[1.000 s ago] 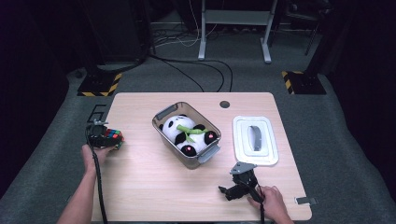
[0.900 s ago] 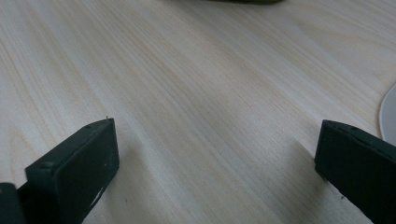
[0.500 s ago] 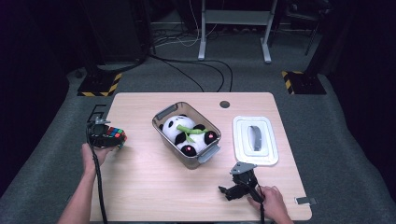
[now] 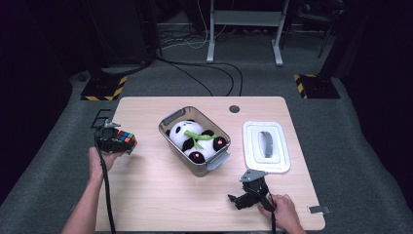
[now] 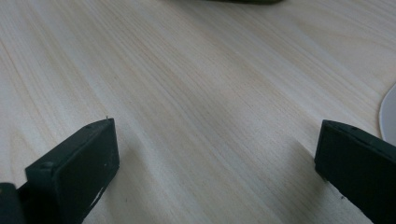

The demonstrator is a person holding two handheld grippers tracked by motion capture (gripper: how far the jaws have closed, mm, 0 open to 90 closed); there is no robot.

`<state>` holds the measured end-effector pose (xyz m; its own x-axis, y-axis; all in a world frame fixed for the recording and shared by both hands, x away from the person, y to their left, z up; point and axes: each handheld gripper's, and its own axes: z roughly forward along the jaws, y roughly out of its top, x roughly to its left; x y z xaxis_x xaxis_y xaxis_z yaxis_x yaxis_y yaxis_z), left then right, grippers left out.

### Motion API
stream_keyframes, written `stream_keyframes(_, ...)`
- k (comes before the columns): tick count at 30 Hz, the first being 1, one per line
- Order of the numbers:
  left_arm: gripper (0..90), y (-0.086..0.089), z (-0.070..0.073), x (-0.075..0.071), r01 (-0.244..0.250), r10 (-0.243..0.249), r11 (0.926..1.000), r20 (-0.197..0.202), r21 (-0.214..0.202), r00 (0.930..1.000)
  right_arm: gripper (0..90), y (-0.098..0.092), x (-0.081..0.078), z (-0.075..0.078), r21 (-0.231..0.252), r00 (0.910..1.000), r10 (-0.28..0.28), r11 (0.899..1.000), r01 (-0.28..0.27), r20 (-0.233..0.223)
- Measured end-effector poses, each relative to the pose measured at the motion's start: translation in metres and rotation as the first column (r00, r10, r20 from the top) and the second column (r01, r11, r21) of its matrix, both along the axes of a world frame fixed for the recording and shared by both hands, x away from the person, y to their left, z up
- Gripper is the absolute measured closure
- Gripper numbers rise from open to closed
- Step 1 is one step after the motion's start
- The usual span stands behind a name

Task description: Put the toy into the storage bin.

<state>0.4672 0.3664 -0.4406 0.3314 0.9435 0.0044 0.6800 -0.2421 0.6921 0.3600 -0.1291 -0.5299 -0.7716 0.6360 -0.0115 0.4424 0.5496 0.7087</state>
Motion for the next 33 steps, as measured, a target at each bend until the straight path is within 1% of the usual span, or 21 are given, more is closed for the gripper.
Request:
stream_keyframes(2,34.1,-0.001,0.002,0.0,0.004,-0.004,1.0,0.004,-0.009,1.0,0.0,0.0,0.0,0.0,0.0,1.0,-0.002,1.0,0.002,-0.002)
stream_keyframes(3,34.2,-0.002,0.003,-0.001,0.01,-0.01,0.9999,0.006,0.004,0.9999,0.0,0.0,-0.001,0.0,-0.001,0.9999,-0.007,1.0,0.007,-0.011)
stream_keyframes(10,34.2,-0.007,0.006,-0.003,0.021,-0.021,0.9997,0.006,0.01,0.9998,0.0,0.0,-0.001,0.0,0.001,0.9999,-0.006,1.0,0.006,-0.011)
stream_keyframes(15,34.2,-0.009,0.008,-0.004,0.023,-0.023,0.9992,-0.008,0.034,0.9997,0.0,0.0,0.0,0.0,0.002,1.0,-0.002,1.0,0.002,-0.006)
stream_keyframes(16,34.2,-0.01,0.009,-0.004,0.017,-0.017,0.9996,-0.008,0.022,0.9998,0.0,0.0,0.0,0.0,0.001,1.0,0.002,1.0,-0.002,-0.001)
stream_keyframes(17,34.2,-0.011,0.01,-0.004,0.013,-0.013,0.9997,-0.006,0.019,0.9999,0.0,0.0,0.0,0.0,0.001,1.0,0.001,1.0,-0.001,-0.002)
stream_keyframes(18,34.2,-0.012,0.012,-0.003,0.012,-0.012,0.9997,-0.012,0.021,0.9999,0.0,0.0,0.0,0.0,0.001,1.0,0.001,1.0,-0.001,-0.001)
stream_keyframes(20,34.2,-0.013,0.014,-0.003,0.008,-0.008,0.9998,-0.008,0.016,0.9999,0.0,0.0,0.0,0.0,0.002,1.0,-0.001,1.0,0.001,-0.004)
stream_keyframes(21,34.2,-0.014,0.019,-0.002,0.006,-0.006,0.9999,0.004,0.009,1.0,0.0,0.0,0.0,0.0,0.002,1.0,-0.001,1.0,0.001,-0.004)
stream_keyframes(23,34.2,-0.015,0.021,-0.002,0.011,-0.011,0.9999,0.005,0.013,0.9999,0.0,0.0,0.0,0.0,0.002,1.0,-0.002,1.0,0.002,-0.004)
stream_keyframes(27,34.2,-0.02,0.034,-0.003,0.026,-0.026,0.9996,0.014,0.009,0.9996,0.0,0.0,0.0,0.0,0.002,1.0,-0.002,1.0,0.002,-0.004)
stream_keyframes(28,34.2,-0.021,0.037,-0.003,0.033,-0.033,0.9993,0.015,0.015,0.9993,0.0,0.0,0.0,0.0,0.002,1.0,-0.002,1.0,0.002,-0.004)
stream_keyframes(30,34.2,-0.023,0.042,-0.004,0.037,-0.037,0.9992,0.02,0.015,0.9991,0.0,0.0,0.0,0.0,0.001,1.0,0.001,1.0,-0.001,-0.001)
stream_keyframes(31,34.2,-0.023,0.045,-0.004,0.043,-0.044,0.9989,0.019,0.019,0.9989,0.0,0.0,0.0,0.0,0.001,1.0,-0.003,1.0,0.003,-0.009)
stream_keyframes(33,34.2,-0.025,0.047,-0.005,0.046,-0.047,0.9987,0.025,0.019,0.9986,0.0,0.0,-0.001,0.0,0.001,0.9999,-0.004,1.0,0.004,-0.01)
